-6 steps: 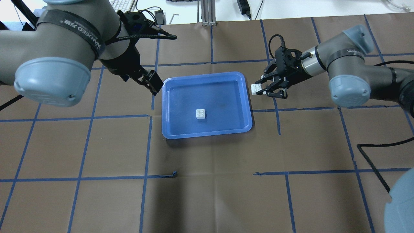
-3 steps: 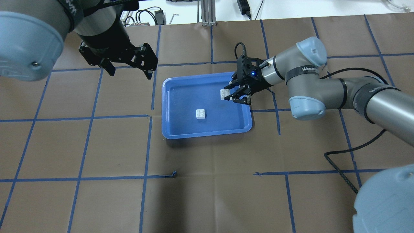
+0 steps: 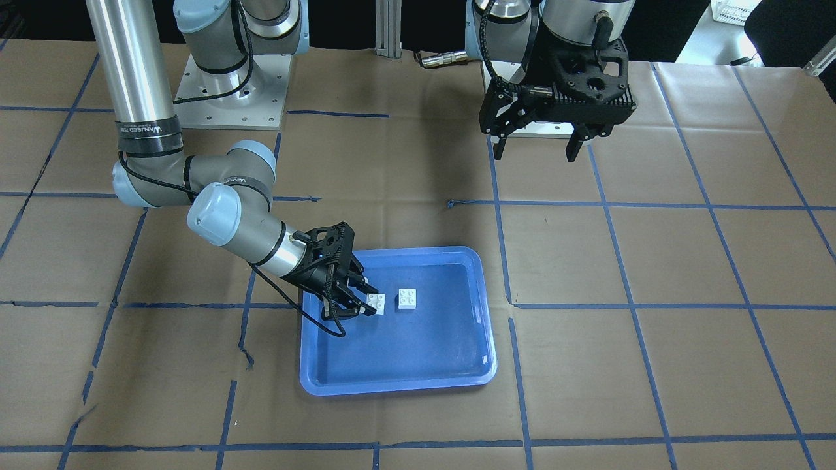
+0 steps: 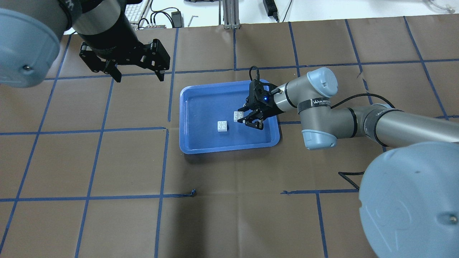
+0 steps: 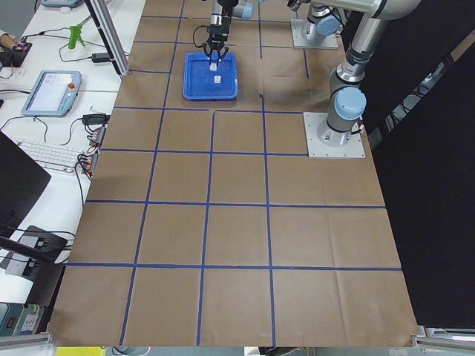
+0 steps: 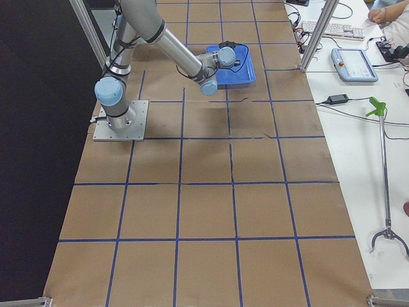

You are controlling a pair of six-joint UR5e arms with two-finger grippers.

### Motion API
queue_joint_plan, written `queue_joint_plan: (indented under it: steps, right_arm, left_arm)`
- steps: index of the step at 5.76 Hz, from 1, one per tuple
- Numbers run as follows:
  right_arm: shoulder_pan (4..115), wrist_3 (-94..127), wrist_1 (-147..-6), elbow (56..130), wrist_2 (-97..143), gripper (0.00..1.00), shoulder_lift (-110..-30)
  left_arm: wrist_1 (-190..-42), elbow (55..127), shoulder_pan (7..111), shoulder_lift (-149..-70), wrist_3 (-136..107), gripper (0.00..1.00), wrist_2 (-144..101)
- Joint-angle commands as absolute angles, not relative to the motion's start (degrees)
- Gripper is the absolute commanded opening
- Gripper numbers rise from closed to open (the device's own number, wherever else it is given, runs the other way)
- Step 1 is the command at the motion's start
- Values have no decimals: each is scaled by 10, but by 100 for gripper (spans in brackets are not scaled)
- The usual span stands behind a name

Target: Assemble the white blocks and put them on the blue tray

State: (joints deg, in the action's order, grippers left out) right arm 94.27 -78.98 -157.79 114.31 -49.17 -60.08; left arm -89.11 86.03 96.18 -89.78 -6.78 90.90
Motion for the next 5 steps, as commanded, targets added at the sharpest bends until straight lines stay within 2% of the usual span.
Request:
queue_joint_plan:
  steps: [1,5]
  right_arm:
    - [955,-788,-1590,1148,-492,25,-585]
    - [965,-788,-1591,1147,-490,25,-581]
  left_arm:
    - [-891,862,957,-894,-84,99,910]
    - [-891,863,956,-894,-84,99,910]
